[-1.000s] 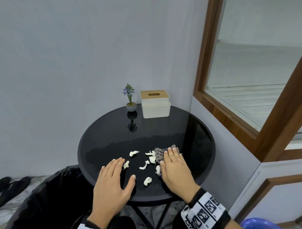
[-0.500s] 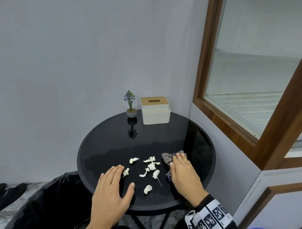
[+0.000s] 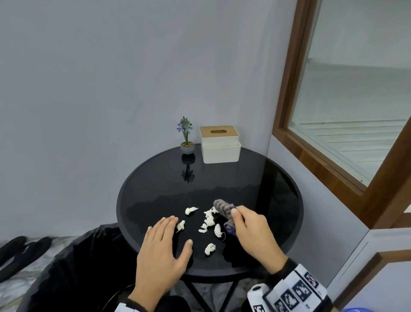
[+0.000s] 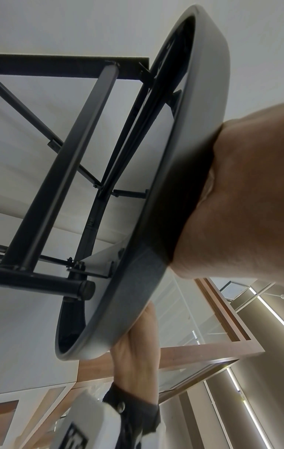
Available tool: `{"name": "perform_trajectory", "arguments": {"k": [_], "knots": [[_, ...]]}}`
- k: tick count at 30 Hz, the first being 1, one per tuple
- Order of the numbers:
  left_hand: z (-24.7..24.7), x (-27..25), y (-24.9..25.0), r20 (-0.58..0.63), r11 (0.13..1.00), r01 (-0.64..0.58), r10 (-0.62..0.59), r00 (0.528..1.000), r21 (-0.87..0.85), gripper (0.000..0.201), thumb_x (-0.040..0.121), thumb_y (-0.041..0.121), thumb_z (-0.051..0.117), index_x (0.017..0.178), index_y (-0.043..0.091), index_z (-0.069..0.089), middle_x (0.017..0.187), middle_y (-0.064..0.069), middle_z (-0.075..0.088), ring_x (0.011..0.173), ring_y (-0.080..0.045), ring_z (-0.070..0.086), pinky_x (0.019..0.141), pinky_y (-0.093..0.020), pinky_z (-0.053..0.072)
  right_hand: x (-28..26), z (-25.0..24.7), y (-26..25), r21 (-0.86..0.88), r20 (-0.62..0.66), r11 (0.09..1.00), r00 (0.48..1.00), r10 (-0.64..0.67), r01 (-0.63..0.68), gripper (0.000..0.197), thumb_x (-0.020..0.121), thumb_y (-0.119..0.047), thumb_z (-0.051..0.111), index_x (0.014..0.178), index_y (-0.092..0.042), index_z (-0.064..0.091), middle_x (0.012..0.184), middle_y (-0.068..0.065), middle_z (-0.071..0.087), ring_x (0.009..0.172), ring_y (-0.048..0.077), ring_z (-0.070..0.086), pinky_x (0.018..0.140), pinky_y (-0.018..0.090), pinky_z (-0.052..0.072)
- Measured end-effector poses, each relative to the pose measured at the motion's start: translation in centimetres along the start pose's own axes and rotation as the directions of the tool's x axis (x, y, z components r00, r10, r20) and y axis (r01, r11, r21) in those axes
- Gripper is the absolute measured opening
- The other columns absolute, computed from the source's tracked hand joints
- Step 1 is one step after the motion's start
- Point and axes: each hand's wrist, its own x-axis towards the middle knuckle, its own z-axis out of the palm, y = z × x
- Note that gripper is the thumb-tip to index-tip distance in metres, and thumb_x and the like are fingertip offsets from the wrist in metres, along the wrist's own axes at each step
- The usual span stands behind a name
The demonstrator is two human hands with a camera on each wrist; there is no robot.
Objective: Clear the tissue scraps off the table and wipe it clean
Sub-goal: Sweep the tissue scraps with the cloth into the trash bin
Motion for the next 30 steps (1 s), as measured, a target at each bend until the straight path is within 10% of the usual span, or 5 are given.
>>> {"name": "perform_trajectory", "arguments": {"k": [8,11,15,23,30], "knots": [[0.0,-0.1,0.1,-0.006,1.000,0.004,-0.005,1.000,-0.007,0.066,0.084,0.058,0.048,0.135,0.018,0.055,0.138,0.009,0.055,0.135,-0.013,0.044,0.115,-0.039,0.029,5.4,-4.7,0.0,-0.171,-0.052,0.985,0.999,0.014,-0.023,0.032,0.101,-0.024,0.040,0.089,-0.005,0.064,0.079,0.003,0.061,0.074,0.021,0.059,0.064,0.021,0.034],[0.0,-0.1,0.2,-0.009,1.000,0.002,-0.002,1.000,-0.007,0.066,0.084,0.059,0.047,0.135,0.018,0.055,0.138,0.009,0.054,0.135,-0.013,0.043,0.116,-0.038,0.028,6.0,-3.4,0.5,-0.306,0.141,0.951,0.987,0.078,-0.031,0.031,0.099,-0.024,0.036,0.090,-0.008,0.061,0.086,0.010,0.068,0.081,0.027,0.067,0.075,0.032,0.052],[0.1,0.0,0.1,-0.014,1.000,0.003,-0.003,1.000,-0.006,0.065,0.084,0.058,0.047,0.135,0.018,0.055,0.138,0.009,0.054,0.135,-0.013,0.043,0.116,-0.040,0.029,5.0,-1.5,-0.8,-0.595,0.376,0.793,0.917,0.130,0.132,0.017,0.096,-0.017,0.050,0.105,-0.006,0.059,0.115,0.018,0.061,0.107,0.033,0.058,0.084,0.033,0.044],[0.0,0.0,0.2,-0.015,1.000,-0.007,0.007,1.000,-0.002,0.065,0.085,0.058,0.047,0.136,0.018,0.054,0.139,0.009,0.054,0.135,-0.014,0.044,0.116,-0.038,0.028,5.2,0.4,-3.4,-0.553,0.491,0.772,0.871,-0.002,0.313,0.029,0.098,-0.017,0.046,0.120,-0.001,0.056,0.120,0.018,0.057,0.112,0.035,0.052,0.087,0.037,0.042],[-0.6,-0.1,0.3,-0.005,1.000,-0.005,0.005,1.000,-0.022,0.065,0.088,0.058,0.043,0.139,0.020,0.050,0.141,0.010,0.051,0.136,-0.011,0.041,0.117,-0.034,0.023,4.0,1.6,-3.7,-0.434,0.491,0.844,0.868,-0.074,0.317,0.027,0.101,-0.023,0.035,0.099,-0.007,0.055,0.103,0.018,0.062,0.094,0.035,0.055,0.074,0.035,0.039]]}}
